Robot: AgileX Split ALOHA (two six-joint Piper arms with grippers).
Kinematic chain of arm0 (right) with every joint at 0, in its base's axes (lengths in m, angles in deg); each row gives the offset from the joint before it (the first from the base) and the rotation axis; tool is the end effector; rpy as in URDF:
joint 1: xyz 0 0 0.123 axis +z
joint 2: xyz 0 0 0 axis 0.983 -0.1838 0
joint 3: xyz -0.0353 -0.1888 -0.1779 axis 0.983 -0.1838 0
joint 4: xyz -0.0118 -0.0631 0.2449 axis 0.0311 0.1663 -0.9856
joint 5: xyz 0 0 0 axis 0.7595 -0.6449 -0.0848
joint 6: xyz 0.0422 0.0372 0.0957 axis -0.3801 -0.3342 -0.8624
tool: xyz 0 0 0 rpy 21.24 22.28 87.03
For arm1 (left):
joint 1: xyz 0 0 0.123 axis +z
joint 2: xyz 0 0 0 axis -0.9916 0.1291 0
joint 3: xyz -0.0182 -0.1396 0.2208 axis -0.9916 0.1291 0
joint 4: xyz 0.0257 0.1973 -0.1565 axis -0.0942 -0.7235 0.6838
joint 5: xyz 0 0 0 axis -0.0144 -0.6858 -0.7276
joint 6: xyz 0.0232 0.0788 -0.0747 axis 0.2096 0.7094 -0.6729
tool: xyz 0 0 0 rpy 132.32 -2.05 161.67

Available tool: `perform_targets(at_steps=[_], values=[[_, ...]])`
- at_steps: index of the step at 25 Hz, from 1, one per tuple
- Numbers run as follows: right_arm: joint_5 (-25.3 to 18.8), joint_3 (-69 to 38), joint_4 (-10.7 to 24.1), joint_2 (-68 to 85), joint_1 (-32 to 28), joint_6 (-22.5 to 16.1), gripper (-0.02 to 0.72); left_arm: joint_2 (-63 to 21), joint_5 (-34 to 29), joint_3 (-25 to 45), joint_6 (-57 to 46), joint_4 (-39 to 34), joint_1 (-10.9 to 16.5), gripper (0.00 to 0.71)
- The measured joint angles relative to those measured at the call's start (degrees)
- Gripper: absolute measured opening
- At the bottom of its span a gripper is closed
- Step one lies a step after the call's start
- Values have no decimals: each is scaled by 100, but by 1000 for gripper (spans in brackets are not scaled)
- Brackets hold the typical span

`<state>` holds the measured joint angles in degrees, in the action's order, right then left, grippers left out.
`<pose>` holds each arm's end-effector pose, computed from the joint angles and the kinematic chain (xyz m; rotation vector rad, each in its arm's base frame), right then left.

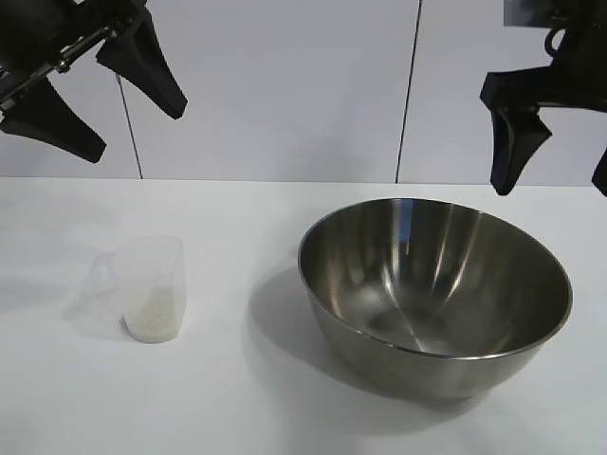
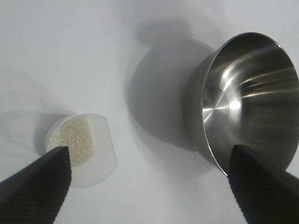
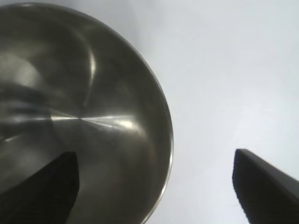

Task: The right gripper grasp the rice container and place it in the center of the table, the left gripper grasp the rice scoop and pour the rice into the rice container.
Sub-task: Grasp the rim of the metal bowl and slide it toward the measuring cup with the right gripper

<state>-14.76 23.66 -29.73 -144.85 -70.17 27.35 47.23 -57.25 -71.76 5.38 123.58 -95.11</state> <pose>0.3224 0.0519 0.2000 -0.1240 2.8729 0.0379 0.3377 -0.1289 0.2298 0.2752 2.6438 -0.7722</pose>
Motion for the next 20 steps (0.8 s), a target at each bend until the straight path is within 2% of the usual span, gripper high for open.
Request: perform_targets(at_steps=[4, 6, 9, 13, 15, 17, 18, 20], values=[[839, -804, -37, 0, -207, 0, 608, 0, 0, 0, 0, 0, 0, 658], [1280, -1111, -196, 0, -221, 0, 608, 0, 0, 0, 0, 0, 0, 658], [1618, -1277, -559, -155, -221, 120, 608, 0, 0, 0, 0, 0, 0, 658], [1824, -1296, -998, -611, -221, 334, 582, 0, 0, 0, 0, 0, 0, 658], [1871, -1296, -1070, -739, -221, 369, 539, 0, 0, 0, 0, 0, 0, 658], [1876, -1296, -1090, -806, -221, 373, 458, 0, 0, 0, 0, 0, 0, 658], [1876, -1296, -1096, -839, -221, 379, 411, 0, 0, 0, 0, 0, 0, 658], [1876, -1296, -1117, -865, -221, 367, 258, 0, 0, 0, 0, 0, 0, 658]])
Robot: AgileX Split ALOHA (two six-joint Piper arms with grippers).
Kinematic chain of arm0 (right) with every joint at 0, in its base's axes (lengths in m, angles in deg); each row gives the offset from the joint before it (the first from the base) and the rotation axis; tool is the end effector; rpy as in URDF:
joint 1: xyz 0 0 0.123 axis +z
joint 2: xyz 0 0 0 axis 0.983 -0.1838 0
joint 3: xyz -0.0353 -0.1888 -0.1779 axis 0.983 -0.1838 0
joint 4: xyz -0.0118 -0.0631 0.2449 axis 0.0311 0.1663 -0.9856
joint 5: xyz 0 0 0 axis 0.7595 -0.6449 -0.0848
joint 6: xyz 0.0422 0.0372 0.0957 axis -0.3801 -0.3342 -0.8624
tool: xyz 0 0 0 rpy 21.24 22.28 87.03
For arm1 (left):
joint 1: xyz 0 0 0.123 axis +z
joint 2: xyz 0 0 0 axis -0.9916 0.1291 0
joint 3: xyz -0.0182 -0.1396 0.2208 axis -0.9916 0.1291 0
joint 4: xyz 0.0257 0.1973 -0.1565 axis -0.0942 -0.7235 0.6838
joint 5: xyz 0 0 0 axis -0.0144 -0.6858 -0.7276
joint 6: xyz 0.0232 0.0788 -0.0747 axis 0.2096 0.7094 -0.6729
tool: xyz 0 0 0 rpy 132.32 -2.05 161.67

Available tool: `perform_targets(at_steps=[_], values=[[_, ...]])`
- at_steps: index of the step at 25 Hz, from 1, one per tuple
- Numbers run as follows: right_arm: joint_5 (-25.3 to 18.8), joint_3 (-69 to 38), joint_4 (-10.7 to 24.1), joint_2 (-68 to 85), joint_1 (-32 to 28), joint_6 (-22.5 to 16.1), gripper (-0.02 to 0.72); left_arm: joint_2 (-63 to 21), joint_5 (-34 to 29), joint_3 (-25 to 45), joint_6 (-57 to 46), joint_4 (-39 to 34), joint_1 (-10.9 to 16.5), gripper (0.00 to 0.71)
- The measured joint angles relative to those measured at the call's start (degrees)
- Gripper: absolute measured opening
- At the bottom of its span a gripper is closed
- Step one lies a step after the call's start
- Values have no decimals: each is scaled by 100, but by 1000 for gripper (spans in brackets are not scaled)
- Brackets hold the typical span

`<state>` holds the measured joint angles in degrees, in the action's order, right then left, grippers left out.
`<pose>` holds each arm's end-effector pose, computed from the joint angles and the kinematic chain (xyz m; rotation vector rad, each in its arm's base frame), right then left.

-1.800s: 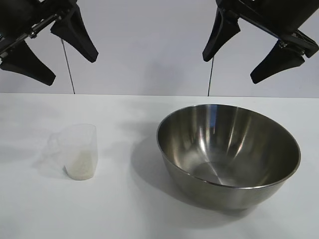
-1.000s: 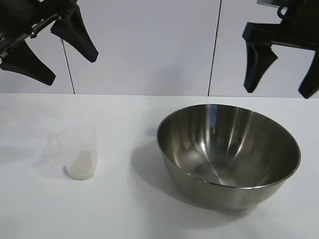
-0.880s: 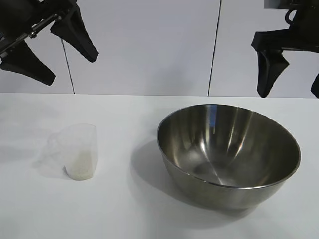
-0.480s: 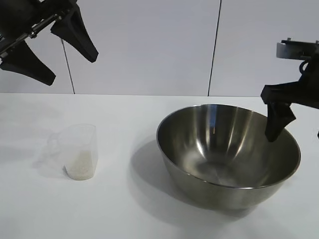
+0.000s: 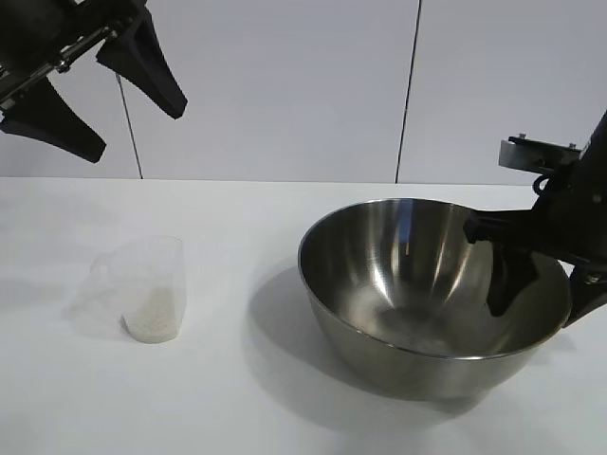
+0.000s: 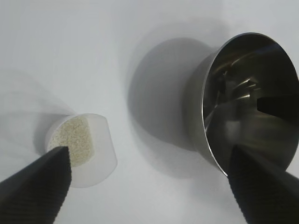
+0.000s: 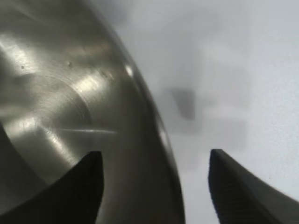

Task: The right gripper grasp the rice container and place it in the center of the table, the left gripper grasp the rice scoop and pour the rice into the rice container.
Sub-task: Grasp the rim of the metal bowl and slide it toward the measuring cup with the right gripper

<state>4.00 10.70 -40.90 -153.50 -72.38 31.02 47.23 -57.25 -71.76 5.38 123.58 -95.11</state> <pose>0.3125 0.0505 0.1041 0.0516 2.9268 0.2024 0.3377 -0.1289 0.2298 0.2752 2.6438 -0.7722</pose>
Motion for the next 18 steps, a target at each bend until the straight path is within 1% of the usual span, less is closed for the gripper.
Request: perform_targets(at_steps=[1, 2, 3, 5, 7, 9, 11, 12, 13, 14, 18], values=[[0, 0, -16, -4, 0, -7, 167, 0, 0, 0, 0, 0, 0, 658], [0, 0, -25, -4, 0, -20, 109, 0, 0, 0, 0, 0, 0, 658], [0, 0, -51, -4, 0, -20, 67, 0, 0, 0, 0, 0, 0, 658], [-34, 0, -208, -4, 0, 47, 27, 0, 45, 0, 0, 0, 0, 658], [-57, 0, -551, 37, 0, 258, 15, 0, 137, 0, 0, 0, 0, 658], [-66, 8, -911, 97, 0, 596, 13, 0, 204, 0, 0, 0, 0, 658], [-149, 53, -1376, 123, 0, 877, 12, 0, 250, 0, 0, 0, 0, 658], [-144, 85, -1516, 130, 8, 978, 12, 0, 249, 0, 0, 0, 0, 658], [-108, 114, -1619, 135, 25, 1033, 12, 0, 249, 0, 0, 0, 0, 658], [-46, 123, -1649, 142, 49, 1055, 12, 0, 253, 0, 0, 0, 0, 658], [143, 131, -1578, 130, 215, 1061, 12, 0, 255, 0, 0, 0, 0, 658]])
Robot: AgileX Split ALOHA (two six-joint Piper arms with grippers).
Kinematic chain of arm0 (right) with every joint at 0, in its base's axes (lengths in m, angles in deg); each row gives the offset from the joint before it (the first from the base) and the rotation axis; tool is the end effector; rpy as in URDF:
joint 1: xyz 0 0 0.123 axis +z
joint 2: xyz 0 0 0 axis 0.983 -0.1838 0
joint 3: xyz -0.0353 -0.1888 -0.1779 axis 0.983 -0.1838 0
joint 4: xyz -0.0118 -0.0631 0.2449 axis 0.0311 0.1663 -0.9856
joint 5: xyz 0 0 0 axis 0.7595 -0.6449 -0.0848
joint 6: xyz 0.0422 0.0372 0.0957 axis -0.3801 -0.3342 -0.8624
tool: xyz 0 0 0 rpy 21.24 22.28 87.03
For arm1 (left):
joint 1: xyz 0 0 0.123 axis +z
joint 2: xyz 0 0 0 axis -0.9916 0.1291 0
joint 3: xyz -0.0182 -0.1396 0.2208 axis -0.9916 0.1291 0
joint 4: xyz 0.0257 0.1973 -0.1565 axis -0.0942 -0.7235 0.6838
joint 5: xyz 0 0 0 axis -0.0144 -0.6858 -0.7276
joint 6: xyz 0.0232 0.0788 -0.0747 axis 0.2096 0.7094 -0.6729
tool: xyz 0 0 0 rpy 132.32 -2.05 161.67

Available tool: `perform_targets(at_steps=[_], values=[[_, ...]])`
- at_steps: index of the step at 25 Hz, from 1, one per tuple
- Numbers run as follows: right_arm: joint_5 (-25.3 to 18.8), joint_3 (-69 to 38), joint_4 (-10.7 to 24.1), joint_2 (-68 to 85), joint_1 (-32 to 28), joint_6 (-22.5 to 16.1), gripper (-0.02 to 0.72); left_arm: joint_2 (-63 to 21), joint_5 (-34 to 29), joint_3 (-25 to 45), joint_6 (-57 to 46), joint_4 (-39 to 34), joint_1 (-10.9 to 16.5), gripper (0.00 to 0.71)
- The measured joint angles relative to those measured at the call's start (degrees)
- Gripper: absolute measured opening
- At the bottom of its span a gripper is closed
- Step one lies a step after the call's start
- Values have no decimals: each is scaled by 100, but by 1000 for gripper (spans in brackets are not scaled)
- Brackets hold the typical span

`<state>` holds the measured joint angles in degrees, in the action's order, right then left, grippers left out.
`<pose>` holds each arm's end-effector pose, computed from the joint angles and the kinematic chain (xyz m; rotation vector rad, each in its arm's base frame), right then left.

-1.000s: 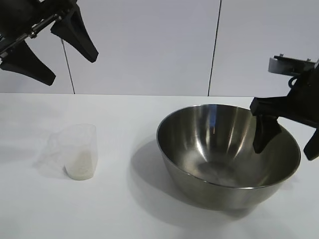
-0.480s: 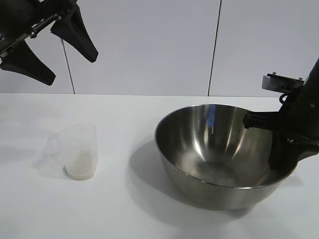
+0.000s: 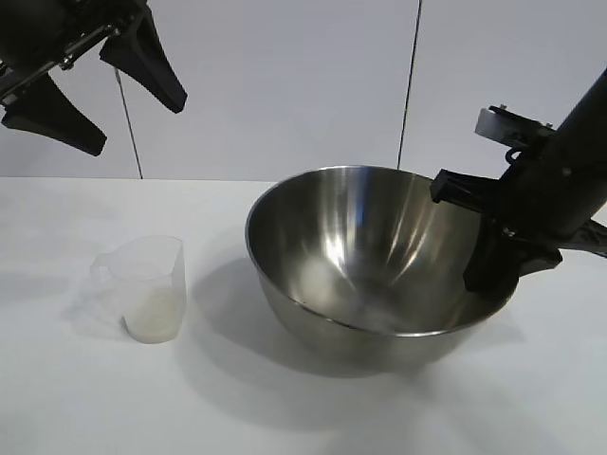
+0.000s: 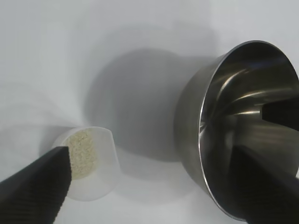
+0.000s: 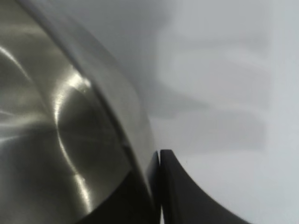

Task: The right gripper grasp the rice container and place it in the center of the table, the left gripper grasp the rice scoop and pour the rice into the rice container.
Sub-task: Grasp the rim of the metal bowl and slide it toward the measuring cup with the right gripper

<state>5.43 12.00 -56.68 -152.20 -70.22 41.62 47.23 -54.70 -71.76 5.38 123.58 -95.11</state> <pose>0.3200 0.0793 0.1213 0.0332 2.8265 0.4362 0.3424 -0.1279 0.2310 0.2523 2.6087 -0.7508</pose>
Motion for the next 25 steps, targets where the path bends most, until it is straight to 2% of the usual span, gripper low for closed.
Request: perform_targets(at_steps=[7, 16, 18, 21, 22, 25], values=[[48, 469, 63, -624, 394, -227, 12, 0, 0, 0, 0, 0, 0, 658], [-335, 1256, 363, -1112, 570, -659, 29, 0, -16, 0, 74, 2, 0, 658], [-508, 1388, 357, -1111, 576, -689, 134, 0, -16, 0, 270, 2, 0, 658], [-811, 1663, 357, -1111, 576, -701, 441, 0, -101, -55, 492, 2, 0, 658], [-930, 1759, 357, -1111, 576, -701, 519, 0, -106, -85, 571, 2, 0, 658], [-1250, 2106, 438, -1041, 576, -696, 601, -91, 180, -145, 887, 2, 0, 658]])
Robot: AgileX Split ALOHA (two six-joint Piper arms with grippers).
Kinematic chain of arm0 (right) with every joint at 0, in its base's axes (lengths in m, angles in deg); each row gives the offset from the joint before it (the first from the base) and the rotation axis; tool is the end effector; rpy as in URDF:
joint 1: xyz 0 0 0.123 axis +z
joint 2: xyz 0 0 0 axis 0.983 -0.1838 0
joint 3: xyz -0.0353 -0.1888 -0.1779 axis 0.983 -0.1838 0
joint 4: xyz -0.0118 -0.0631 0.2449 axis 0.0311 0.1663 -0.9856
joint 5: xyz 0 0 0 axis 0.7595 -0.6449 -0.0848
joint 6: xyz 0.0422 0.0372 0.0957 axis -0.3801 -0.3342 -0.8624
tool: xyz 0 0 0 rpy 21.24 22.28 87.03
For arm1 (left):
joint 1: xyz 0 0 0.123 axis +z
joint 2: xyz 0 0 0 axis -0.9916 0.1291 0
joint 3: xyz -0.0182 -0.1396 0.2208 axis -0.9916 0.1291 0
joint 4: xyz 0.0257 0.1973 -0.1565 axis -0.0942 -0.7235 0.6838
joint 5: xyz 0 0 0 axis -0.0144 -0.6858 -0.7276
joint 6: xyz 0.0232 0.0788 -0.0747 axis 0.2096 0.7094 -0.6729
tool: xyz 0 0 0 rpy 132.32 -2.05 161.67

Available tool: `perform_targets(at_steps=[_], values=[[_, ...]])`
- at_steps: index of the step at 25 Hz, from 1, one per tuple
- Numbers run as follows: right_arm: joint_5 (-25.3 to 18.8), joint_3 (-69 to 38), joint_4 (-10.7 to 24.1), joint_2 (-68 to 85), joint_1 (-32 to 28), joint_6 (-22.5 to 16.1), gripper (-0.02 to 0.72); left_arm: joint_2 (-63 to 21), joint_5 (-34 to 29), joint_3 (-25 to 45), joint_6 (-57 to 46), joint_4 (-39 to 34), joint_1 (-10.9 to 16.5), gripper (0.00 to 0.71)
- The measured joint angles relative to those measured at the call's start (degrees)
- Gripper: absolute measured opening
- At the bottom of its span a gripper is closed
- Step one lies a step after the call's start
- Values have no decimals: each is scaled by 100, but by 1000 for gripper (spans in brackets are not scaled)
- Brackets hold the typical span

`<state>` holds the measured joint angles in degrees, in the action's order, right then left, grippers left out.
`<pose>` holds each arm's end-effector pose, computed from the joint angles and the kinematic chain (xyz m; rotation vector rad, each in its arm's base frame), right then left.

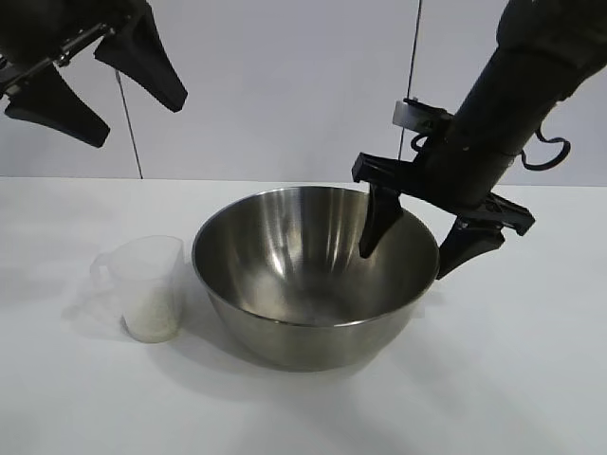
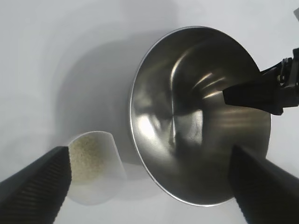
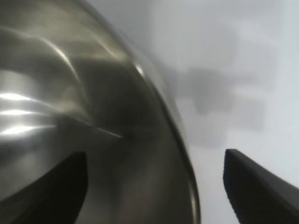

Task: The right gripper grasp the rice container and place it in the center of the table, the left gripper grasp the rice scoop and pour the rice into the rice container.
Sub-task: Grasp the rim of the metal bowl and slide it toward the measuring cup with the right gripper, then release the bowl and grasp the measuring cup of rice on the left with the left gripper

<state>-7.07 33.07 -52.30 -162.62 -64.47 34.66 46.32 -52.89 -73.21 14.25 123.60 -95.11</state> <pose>0.3698 0.1297 0.1414 -0.1046 2.8823 0.4879 0.3473 -0.1276 0.2454 0.4369 2.4893 -0.6753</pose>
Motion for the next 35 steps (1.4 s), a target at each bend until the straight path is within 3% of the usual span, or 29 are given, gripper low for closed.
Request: perform_targets(at_steps=[9, 16, 20, 24, 27, 29, 33, 35], values=[[-337, 525, 940, 1061, -103, -283, 622, -1069, 1312, 296, 1463, 118, 0, 658], [-574, 525, 1109, 1176, -332, -283, 622, -1900, 3376, 2100, 3346, 1517, -71, 620], [-653, 525, 1056, 1176, -332, -283, 622, -2211, 4432, 2924, 4481, 2391, -557, 577], [-702, 525, 1038, 1176, -332, -251, 622, -2228, 5269, 3490, 4674, 2603, -1303, 540], [-706, 525, 1038, 1176, -332, -238, 622, -2228, 6233, 3740, 4007, 2155, -1926, 496], [-732, 525, 1038, 1176, -332, -226, 622, -2237, 6900, 3930, 2874, 1304, -2233, 485], [-822, 525, 1037, 1176, -332, -163, 622, -2246, 8471, 4532, -257, -496, -2332, 477], [-870, 525, 1037, 1176, -332, -150, 622, -2246, 9223, 4859, -1531, -1062, -2332, 477]])
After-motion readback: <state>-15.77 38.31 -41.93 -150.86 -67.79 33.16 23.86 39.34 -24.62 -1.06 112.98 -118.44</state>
